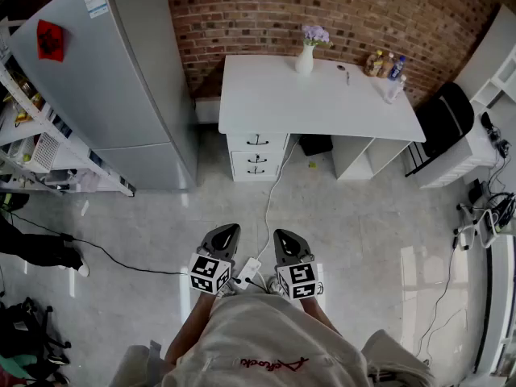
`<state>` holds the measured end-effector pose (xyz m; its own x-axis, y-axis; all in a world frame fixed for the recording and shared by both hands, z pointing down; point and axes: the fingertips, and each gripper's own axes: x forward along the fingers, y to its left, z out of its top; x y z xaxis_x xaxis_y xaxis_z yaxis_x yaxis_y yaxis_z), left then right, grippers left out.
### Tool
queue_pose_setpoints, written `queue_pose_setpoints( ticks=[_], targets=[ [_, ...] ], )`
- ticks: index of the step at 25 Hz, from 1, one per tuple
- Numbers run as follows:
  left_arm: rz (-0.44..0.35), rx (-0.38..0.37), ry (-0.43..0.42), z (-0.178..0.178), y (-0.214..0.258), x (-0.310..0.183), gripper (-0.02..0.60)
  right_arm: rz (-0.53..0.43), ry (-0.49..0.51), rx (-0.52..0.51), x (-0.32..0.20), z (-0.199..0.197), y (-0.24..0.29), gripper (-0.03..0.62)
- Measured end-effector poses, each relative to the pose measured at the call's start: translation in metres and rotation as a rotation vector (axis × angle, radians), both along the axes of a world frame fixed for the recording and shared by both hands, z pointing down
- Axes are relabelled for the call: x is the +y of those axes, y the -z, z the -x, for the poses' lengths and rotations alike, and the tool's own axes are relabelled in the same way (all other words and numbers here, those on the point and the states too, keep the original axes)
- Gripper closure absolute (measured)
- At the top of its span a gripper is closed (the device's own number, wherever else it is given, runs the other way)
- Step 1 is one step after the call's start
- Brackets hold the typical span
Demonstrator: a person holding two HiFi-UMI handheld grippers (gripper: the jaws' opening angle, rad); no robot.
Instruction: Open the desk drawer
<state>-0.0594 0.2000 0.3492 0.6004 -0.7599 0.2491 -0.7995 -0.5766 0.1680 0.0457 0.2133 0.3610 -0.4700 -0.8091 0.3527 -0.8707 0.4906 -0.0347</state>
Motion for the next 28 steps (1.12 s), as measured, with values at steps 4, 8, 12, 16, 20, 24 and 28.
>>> queue_pose_setpoints(
  ticks=[4, 8, 12, 16, 20, 24, 28],
  targets=[
    [0.001, 0.003, 0.0, 0.0, -0.001, -0.003, 0.569, -0.004, -0.001, 0.007, -0.003, -0.001, 0.0, 0.577],
    [-0.001, -0.002, -0.004, 0.003, -0.001, -0.003, 0.569, -0.002, 0.0, 0.004, -0.003, 0.003, 0.001, 0.577],
    [0.001, -0.006, -0.015, 0.007, -0.002, -0.002, 0.569, -0.002, -0.008, -0.04, -0.002, 0.009, 0.003, 0.577],
    [0.003, -0.011, -0.024, 0.013, -0.003, -0.001, 0.569, -0.004, -0.025, -0.031, -0.003, 0.013, 0.002, 0.577],
    [0.004, -0.008, -0.034, 0.024, -0.004, 0.0, 0.569, 0.005, -0.041, -0.023, 0.0, 0.022, -0.002, 0.577],
    [0.004, -0.011, -0.051, 0.041, -0.004, 0.003, 0.569, 0.004, -0.054, -0.022, 0.004, 0.041, -0.001, 0.577],
    [0.005, -0.009, -0.084, 0.06, -0.007, 0.009, 0.569, 0.007, -0.077, -0.018, 0.012, 0.063, -0.003, 0.577]
  ],
)
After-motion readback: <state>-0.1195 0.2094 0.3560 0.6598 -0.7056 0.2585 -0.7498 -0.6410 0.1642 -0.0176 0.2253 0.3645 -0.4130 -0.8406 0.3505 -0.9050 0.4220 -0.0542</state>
